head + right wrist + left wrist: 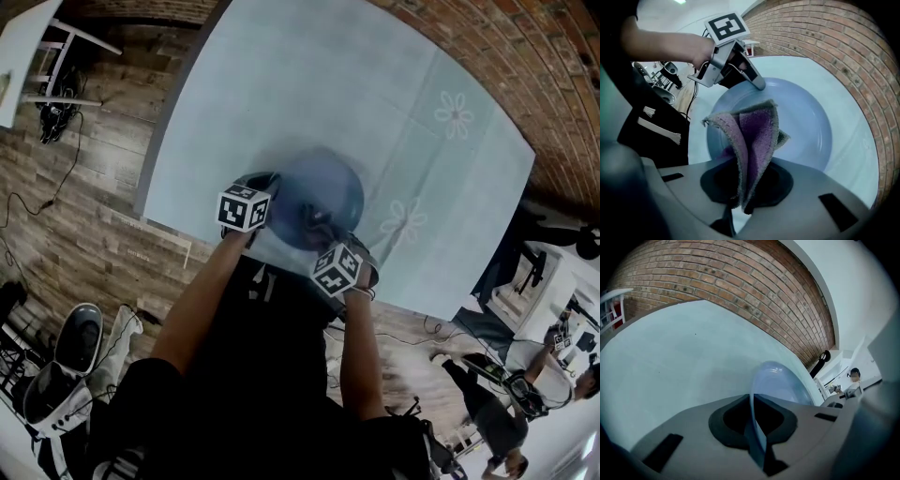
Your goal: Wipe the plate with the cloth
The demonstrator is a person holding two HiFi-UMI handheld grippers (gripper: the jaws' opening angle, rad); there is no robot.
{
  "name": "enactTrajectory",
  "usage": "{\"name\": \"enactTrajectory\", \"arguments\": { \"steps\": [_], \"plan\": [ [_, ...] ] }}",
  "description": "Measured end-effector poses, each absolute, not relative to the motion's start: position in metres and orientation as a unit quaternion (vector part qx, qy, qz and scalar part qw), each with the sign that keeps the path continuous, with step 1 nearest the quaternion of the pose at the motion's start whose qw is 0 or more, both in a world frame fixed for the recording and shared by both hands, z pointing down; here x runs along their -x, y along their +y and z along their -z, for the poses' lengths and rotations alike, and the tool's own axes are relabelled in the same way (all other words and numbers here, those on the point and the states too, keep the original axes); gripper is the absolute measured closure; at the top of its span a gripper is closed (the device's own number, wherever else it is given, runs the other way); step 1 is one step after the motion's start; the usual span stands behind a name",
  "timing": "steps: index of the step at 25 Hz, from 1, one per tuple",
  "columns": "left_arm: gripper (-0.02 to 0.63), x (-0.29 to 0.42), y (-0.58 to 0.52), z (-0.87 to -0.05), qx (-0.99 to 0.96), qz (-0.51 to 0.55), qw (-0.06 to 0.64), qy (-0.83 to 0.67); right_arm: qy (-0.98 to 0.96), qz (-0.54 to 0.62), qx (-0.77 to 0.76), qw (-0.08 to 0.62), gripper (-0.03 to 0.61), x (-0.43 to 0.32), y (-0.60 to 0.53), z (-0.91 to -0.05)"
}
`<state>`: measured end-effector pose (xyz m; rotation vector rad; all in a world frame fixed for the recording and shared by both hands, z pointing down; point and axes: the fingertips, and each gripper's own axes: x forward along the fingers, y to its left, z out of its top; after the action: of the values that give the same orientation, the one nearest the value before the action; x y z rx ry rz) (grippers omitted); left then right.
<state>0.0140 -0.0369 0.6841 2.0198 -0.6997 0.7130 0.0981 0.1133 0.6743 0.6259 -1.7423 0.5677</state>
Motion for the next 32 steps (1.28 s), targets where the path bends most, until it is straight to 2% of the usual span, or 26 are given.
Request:
{"name": "enactTrajectory", "arguments": {
  "steps": [13, 22, 32],
  "plan": [
    [0.566, -0.016, -0.036, -0.684, -0.806, -0.283, 0.442, -0.272, -0.781, -0.165, -0.155, 0.582, 0.515, -0.028, 0.114, -0.677],
    [0.567, -0.016, -0.037, -0.685, -0.807, -0.283, 0.444, -0.27, -0.755, -0.11, -0.159, 0.627, 0.515, -0.026, 0.09, -0.681],
    [0.566, -0.017, -0.037, -0.684, -0.808, -0.282, 0.439, -0.274, -0.771, -0.132, -0.206, 0.588, 0.515, -0.038, 0.036, -0.681]
  ]
}}
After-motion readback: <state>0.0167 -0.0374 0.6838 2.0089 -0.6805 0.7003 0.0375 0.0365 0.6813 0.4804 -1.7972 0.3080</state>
